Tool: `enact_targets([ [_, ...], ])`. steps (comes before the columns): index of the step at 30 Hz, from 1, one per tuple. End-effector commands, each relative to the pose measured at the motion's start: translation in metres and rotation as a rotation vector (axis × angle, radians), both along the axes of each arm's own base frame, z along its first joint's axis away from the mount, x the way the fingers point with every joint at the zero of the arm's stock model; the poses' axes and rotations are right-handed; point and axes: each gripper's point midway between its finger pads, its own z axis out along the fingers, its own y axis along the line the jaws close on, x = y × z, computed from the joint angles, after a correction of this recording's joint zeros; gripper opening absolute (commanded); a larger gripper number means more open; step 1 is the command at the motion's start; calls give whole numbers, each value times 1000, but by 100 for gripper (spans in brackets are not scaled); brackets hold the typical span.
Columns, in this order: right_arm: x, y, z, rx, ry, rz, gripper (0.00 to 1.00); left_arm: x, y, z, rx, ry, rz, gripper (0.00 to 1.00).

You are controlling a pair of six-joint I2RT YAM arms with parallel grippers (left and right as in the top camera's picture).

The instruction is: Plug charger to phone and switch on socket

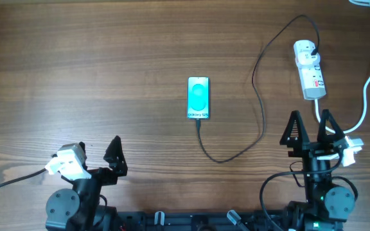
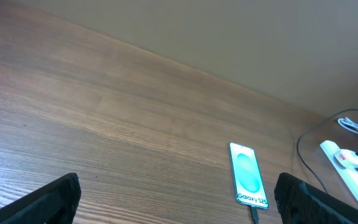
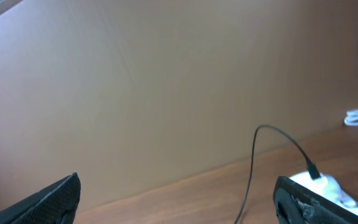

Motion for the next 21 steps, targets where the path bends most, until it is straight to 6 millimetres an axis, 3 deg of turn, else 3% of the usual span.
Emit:
enact_targets([
  [1, 2, -11, -11, 65, 23, -48, 100, 0, 2, -2, 7, -2, 10, 100],
  [7, 4, -16, -20, 32, 57, -88, 100, 0, 2, -2, 7, -2, 10, 100],
  [14, 8, -27, -64, 49, 237, -153, 100, 0, 2, -2, 7, -2, 10, 100],
  [21, 9, -18, -67, -84, 250, -131, 100, 0, 2, -2, 7, -2, 10, 100],
])
